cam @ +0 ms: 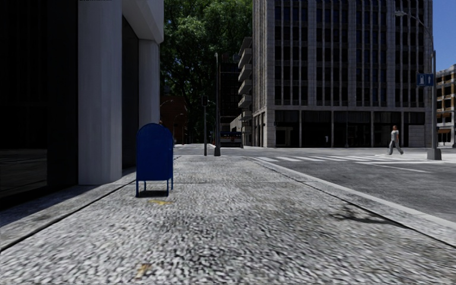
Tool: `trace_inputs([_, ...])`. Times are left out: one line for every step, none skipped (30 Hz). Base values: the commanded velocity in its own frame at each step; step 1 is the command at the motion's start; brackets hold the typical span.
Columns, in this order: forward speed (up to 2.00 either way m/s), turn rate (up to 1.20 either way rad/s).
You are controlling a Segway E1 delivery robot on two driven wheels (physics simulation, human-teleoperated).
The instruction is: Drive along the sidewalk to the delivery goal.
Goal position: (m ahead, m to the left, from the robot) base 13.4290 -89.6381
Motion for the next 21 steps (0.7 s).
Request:
trace_inputs([2.00, 0.00])
trace_inputs([2.00, 0.00])
trace_inputs([2.00, 0.00])
trace_inputs([2.00, 0.00])
trace_inputs([2.00, 0.00])
trace_inputs([2.00, 0.00])
trace_inputs([2.00, 0.00])
trace_inputs([2.00, 0.00])
trace_inputs([2.00, 0.00])
trace_inputs([2.00, 0.00])
trace_inputs([2.00, 0.00])
trace_inputs([2.00, 0.00])
trace_inputs([2.00, 0.00])
trace_inputs([2.00, 0.00])
trace_inputs([2.00, 0.00])
trace_inputs([2.00, 0.00])
trace_inputs([2.00, 0.00])
trace_inputs([2.00, 0.00])
trace_inputs([2.00, 0.00])
trace_inputs([2.00, 0.00])
trace_inputs([2.00, 0.00])
